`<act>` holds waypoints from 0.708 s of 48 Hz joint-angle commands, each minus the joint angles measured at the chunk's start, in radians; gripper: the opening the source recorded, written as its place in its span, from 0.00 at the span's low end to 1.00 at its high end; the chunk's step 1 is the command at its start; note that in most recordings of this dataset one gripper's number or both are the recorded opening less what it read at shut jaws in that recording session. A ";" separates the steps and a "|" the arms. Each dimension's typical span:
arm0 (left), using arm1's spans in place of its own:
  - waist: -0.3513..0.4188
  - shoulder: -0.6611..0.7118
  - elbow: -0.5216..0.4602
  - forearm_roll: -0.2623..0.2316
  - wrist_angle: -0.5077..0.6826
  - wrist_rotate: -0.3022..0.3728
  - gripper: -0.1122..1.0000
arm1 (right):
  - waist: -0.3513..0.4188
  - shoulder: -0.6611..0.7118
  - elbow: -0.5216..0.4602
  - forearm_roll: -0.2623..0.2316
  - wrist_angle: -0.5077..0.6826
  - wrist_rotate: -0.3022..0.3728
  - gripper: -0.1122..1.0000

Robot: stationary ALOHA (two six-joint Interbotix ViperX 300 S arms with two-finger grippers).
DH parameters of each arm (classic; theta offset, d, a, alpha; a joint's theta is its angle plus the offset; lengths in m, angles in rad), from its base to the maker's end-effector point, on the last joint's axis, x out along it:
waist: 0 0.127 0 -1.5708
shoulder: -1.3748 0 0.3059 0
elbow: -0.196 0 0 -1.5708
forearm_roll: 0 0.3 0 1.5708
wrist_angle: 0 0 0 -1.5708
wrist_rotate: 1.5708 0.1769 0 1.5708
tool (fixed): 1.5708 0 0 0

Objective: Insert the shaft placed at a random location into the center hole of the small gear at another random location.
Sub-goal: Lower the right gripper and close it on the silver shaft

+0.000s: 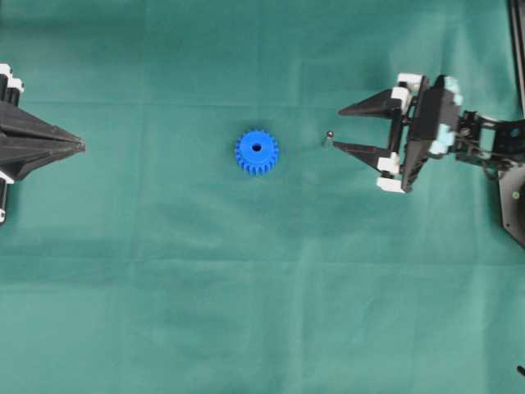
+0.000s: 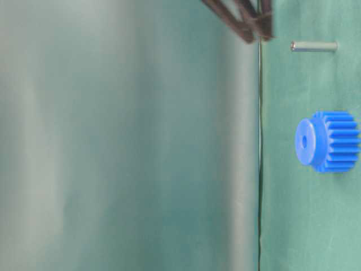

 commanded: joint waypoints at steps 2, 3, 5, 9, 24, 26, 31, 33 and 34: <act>0.000 0.002 -0.011 -0.005 -0.002 0.000 0.10 | -0.003 0.055 -0.028 0.006 -0.048 0.003 0.67; -0.002 0.003 -0.009 -0.003 -0.002 -0.002 0.10 | -0.003 0.071 -0.032 0.006 -0.055 0.003 0.67; -0.002 0.003 -0.009 -0.005 0.000 -0.002 0.10 | -0.003 0.089 -0.040 0.008 -0.061 0.003 0.67; 0.000 0.003 -0.008 -0.005 0.000 -0.002 0.10 | -0.003 0.114 -0.052 0.008 -0.067 0.005 0.67; 0.000 0.003 -0.006 -0.006 0.002 -0.002 0.10 | -0.008 0.126 -0.057 0.017 -0.061 0.006 0.63; -0.002 0.002 -0.006 -0.006 0.003 -0.002 0.10 | -0.008 0.130 -0.061 0.015 -0.055 0.006 0.61; -0.002 0.003 -0.006 -0.006 0.005 -0.002 0.10 | -0.008 0.138 -0.064 0.014 -0.031 0.005 0.48; 0.000 0.002 -0.008 -0.008 0.006 -0.003 0.10 | -0.008 0.141 -0.064 0.012 -0.026 0.006 0.42; 0.000 0.002 -0.006 -0.006 0.008 -0.003 0.10 | -0.008 0.141 -0.064 0.011 -0.025 0.006 0.37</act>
